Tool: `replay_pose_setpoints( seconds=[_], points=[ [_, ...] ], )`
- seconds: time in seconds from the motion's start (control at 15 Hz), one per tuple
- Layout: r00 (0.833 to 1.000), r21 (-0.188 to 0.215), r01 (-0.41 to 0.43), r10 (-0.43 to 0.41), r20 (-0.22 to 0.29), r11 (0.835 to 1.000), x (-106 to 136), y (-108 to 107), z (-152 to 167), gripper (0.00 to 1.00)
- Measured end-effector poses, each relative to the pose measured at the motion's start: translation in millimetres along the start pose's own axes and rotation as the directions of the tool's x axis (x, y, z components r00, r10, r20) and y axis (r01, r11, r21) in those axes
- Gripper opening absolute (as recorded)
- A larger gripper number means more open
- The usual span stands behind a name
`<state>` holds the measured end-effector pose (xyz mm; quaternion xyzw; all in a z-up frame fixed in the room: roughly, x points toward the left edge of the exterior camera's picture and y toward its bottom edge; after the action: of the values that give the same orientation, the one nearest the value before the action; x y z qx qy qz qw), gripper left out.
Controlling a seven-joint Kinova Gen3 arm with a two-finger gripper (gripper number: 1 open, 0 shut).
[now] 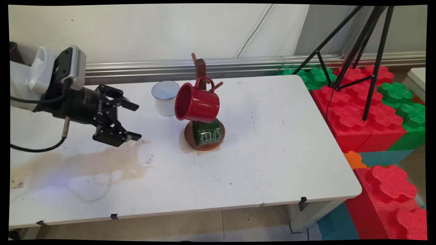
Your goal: Pick up the red mug from the rack
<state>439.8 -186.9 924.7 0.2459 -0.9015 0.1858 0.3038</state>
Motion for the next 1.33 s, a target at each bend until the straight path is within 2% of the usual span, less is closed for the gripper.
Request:
replay_pose_setpoints(
  seconds=[0.4, 0.6, 0.87, 1.07, 1.33],
  points=[
    [0.998, -0.054, -0.015, 0.012, -0.062, 0.998, 16, -12, 5, 1.0],
    [0.995, -0.076, -0.005, -0.002, -0.096, 0.997, 28, -20, 6, 1.0],
    [0.993, -0.102, 0.026, -0.038, -0.115, 0.994, 46, -23, 6, 1.0],
    [0.992, -0.111, 0.048, -0.06, -0.113, 0.993, 56, -20, 5, 1.0],
    [0.989, -0.093, 0.093, -0.103, -0.109, 0.991, 71, -11, 4, 1.0]
  ],
)
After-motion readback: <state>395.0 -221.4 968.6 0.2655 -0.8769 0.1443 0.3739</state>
